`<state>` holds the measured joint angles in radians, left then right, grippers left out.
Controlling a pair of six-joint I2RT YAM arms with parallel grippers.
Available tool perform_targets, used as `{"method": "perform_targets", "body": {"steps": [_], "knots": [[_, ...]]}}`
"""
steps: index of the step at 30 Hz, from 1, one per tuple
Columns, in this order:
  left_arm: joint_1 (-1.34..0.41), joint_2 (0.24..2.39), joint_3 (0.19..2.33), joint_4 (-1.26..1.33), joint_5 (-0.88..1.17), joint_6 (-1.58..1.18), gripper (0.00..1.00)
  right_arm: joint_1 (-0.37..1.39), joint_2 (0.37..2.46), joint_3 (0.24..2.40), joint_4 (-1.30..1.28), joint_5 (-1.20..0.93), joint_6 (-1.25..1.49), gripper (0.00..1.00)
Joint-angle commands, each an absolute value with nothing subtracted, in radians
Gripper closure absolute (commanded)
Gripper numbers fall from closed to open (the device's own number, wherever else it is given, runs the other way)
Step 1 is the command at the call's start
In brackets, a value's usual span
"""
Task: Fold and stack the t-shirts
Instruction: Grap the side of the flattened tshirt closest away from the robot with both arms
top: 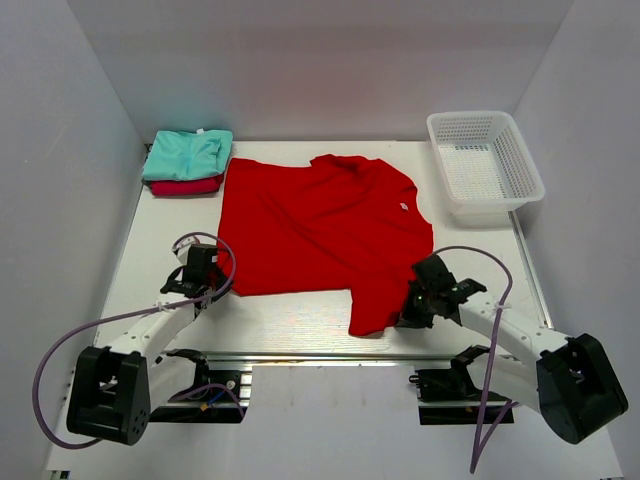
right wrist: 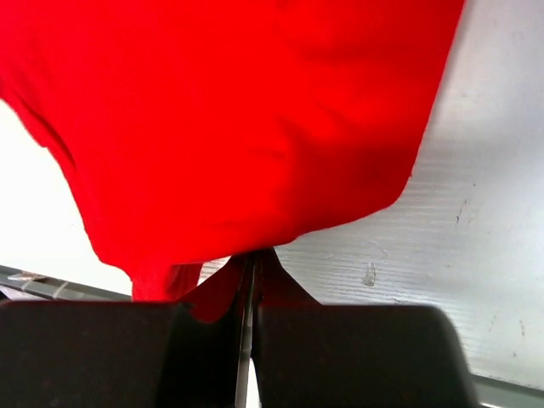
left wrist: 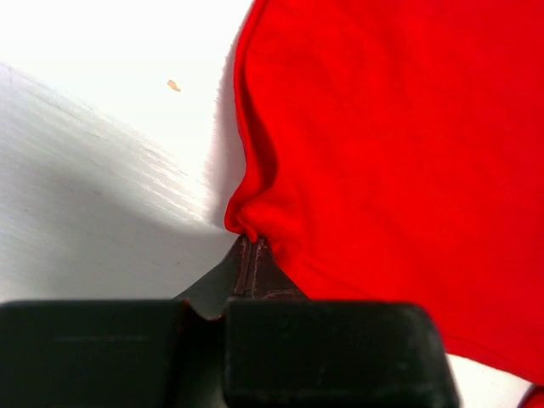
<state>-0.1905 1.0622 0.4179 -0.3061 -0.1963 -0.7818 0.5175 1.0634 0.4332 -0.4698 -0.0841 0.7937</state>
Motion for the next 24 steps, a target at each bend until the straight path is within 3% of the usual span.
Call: {"method": "perform_targets", "body": {"steps": [1, 14, 24], "knots": [[-0.186, 1.025, 0.425, -0.31, -0.181, -0.752, 1.0, 0.523, 0.999, 0.445, -0.455, -0.1, 0.733, 1.0], [-0.186, 0.959, 0.445, -0.341, -0.149, -0.742, 1.0, 0.522, 0.825, 0.578, -0.728, -0.005, 0.646, 1.0], [-0.186, 0.911, 0.445, -0.351, -0.149, -0.733, 1.0, 0.517, 0.795, 0.656, -0.755, 0.073, 0.637, 1.0]]}}
